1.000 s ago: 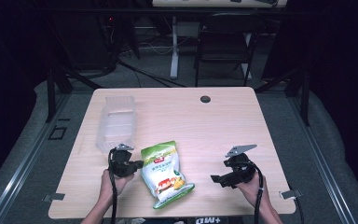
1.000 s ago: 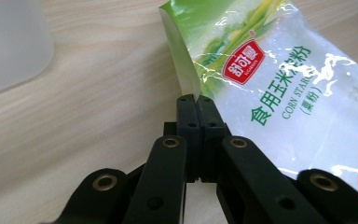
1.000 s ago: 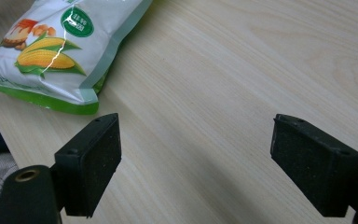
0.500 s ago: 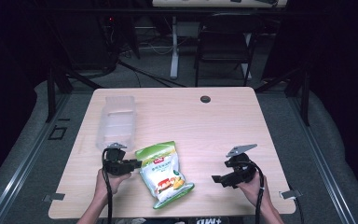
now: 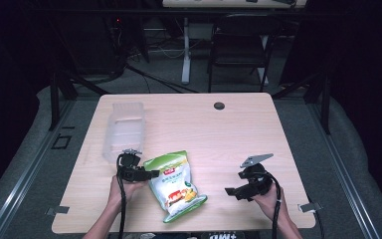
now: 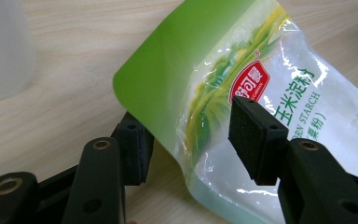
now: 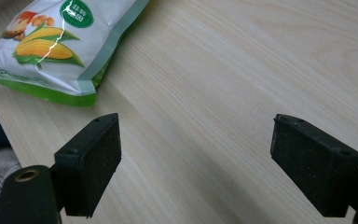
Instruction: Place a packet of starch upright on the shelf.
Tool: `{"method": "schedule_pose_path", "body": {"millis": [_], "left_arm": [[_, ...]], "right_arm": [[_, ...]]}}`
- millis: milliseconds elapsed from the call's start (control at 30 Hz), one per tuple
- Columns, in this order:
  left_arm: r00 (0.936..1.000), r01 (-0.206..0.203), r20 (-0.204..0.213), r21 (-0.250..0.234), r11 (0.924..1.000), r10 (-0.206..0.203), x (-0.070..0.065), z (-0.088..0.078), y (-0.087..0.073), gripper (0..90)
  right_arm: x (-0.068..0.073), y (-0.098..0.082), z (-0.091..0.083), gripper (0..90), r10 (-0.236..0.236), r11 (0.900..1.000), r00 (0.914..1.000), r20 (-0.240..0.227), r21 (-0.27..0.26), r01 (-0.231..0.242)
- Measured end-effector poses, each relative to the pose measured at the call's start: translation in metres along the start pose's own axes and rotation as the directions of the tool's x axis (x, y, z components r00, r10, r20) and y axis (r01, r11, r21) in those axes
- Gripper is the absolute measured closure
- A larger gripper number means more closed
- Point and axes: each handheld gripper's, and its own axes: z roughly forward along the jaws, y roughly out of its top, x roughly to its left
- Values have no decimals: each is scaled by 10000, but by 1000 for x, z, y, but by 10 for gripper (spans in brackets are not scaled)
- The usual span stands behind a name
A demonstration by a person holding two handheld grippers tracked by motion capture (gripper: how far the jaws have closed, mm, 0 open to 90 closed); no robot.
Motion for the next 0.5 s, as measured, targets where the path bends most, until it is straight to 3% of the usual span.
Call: {"method": "schedule_pose_path", "body": {"millis": [400,500], "left_arm": [[10000,-16,-55,-484,9988,13,-5,4,-5,854],[10000,-56,63,-454,9990,59,-4,2,-5,890]], "right_arm": [[-2,-2,0,157,213,9998,9998,-22,-43,-213],[-1,-1,0,160,146,9999,9999,-30,-52,-146]]}}
